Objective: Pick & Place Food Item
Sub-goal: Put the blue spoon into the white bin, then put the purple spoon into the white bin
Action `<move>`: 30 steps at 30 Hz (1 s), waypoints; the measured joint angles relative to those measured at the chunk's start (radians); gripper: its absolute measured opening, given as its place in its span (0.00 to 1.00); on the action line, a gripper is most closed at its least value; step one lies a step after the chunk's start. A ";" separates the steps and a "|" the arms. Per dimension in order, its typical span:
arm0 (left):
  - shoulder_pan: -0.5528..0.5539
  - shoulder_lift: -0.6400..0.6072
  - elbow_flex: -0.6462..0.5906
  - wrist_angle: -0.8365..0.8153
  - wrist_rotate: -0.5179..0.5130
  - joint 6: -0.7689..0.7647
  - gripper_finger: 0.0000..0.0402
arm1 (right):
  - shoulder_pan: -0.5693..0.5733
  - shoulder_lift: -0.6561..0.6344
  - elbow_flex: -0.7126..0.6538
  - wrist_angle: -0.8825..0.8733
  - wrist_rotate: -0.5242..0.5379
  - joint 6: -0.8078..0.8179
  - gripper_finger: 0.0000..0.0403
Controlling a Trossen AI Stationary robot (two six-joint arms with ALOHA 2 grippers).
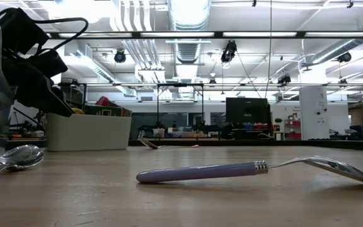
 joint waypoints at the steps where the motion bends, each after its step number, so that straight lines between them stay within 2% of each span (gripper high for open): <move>1: 0.000 0.000 0.000 0.000 0.000 0.000 0.95 | 0.000 0.000 0.000 0.000 0.003 0.000 0.21; 6: 0.000 0.000 0.000 0.000 0.000 0.000 0.95 | 0.000 0.000 0.000 0.000 0.012 -0.007 0.28; 20: 0.000 0.000 0.000 0.000 0.000 0.000 0.95 | 0.000 0.002 0.004 -0.001 0.021 -0.020 0.29; 24: 0.000 0.000 0.000 0.000 0.000 0.000 0.95 | 0.000 0.001 0.047 -0.020 0.011 -0.061 0.29; 30: 0.000 0.000 0.000 0.000 0.000 0.000 0.95 | 0.000 0.000 0.173 -0.158 0.035 -0.104 0.29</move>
